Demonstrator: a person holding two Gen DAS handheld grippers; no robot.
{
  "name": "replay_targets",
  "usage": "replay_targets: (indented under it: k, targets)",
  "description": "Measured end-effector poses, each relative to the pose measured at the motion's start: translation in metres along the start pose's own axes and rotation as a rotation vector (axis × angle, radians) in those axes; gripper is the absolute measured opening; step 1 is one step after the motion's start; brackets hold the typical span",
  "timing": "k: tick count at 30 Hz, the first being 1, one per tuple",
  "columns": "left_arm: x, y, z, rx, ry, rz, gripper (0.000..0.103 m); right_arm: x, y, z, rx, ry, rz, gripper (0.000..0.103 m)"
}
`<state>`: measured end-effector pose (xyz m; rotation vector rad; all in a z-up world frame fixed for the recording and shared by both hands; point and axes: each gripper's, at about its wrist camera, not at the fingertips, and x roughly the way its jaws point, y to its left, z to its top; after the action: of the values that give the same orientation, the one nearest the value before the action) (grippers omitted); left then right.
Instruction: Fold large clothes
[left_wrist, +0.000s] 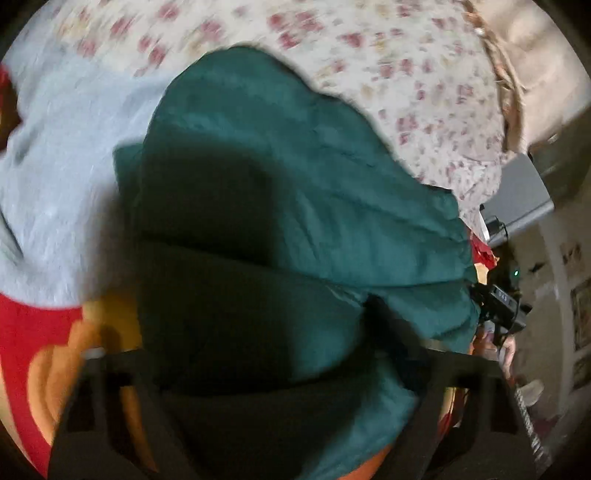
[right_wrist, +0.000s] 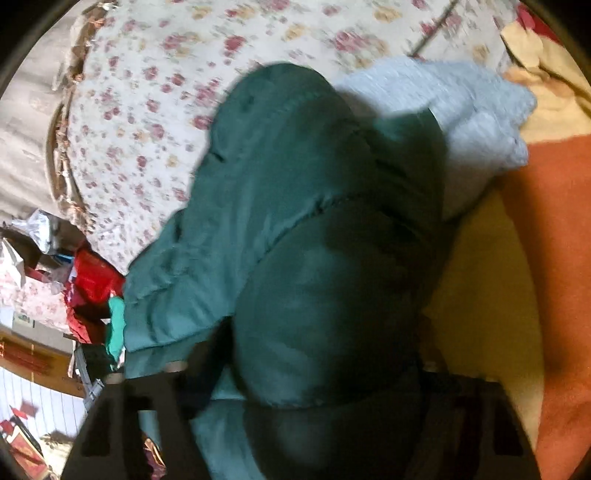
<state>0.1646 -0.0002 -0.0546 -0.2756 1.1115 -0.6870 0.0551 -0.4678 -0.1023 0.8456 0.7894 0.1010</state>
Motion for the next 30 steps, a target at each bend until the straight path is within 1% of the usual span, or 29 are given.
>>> replay_targets:
  k: [1,2,4,5,6,7,9,12,13,14,15,16,17,20,23,26,27,29,30]
  targets:
    - [-0.007,-0.005,0.006,-0.001,-0.008,-0.02,0.058,-0.005,0.009,0.001,-0.03,-0.009,-0.007,0.045]
    - [-0.014,-0.008,0.012,-0.001,-0.015,-0.041,0.049,-0.012,0.019,0.002,-0.065,-0.021,-0.012,0.041]
    - [-0.026,-0.016,0.022,0.013,-0.033,-0.055,0.045,-0.022,0.033,0.007,-0.098,-0.043,0.017,0.04]
    - [-0.031,-0.023,0.028,0.035,-0.044,-0.044,0.045,-0.03,0.043,0.009,-0.119,-0.061,0.043,0.04]
    - [-0.033,-0.024,0.032,0.047,-0.049,-0.035,0.045,-0.033,0.049,0.01,-0.133,-0.072,0.052,0.04]
    - [-0.033,-0.029,0.035,0.063,-0.058,-0.012,0.045,-0.035,0.055,0.012,-0.15,-0.084,0.053,0.039]
    - [-0.027,-0.026,0.038,0.059,-0.056,0.022,0.045,-0.031,0.058,0.014,-0.166,-0.089,0.037,0.039]
    - [-0.008,-0.013,0.034,0.041,-0.031,0.097,0.047,-0.016,0.042,0.013,-0.128,-0.067,-0.001,0.039]
    - [0.0,-0.009,0.03,0.039,-0.023,0.124,0.05,-0.012,0.033,0.011,-0.109,-0.061,-0.009,0.04]
    - [0.004,-0.006,0.027,0.038,-0.02,0.129,0.053,-0.009,0.025,0.01,-0.087,-0.055,-0.01,0.04]
    - [0.006,-0.004,0.024,0.033,-0.022,0.129,0.053,-0.007,0.017,0.008,-0.061,-0.05,0.001,0.04]
    - [0.006,-0.005,0.023,0.033,-0.026,0.129,0.052,-0.008,0.012,0.007,-0.042,-0.05,0.017,0.04]
    - [0.004,-0.008,0.023,0.034,-0.029,0.131,0.05,-0.009,0.011,0.006,-0.035,-0.051,0.022,0.04]
    - [-0.008,-0.018,0.021,0.042,-0.046,0.107,0.042,-0.016,0.016,0.006,-0.035,-0.052,0.031,0.039]
    - [-0.022,-0.025,0.017,0.053,-0.059,0.075,0.041,-0.034,0.024,-0.003,-0.052,-0.062,0.089,0.038]
    - [-0.025,-0.024,0.001,0.061,-0.054,0.084,0.041,-0.043,0.021,-0.02,-0.063,-0.055,0.11,0.038]
    - [-0.024,-0.023,-0.002,0.062,-0.053,0.091,0.043,-0.043,0.017,-0.024,-0.062,-0.05,0.105,0.038]
    - [-0.013,-0.014,-0.006,0.037,-0.046,0.127,0.054,-0.04,0.007,-0.029,-0.048,-0.039,0.089,0.042]
    - [-0.012,-0.012,-0.007,0.021,-0.045,0.139,0.057,-0.036,0.003,-0.028,-0.02,-0.036,0.086,0.045]
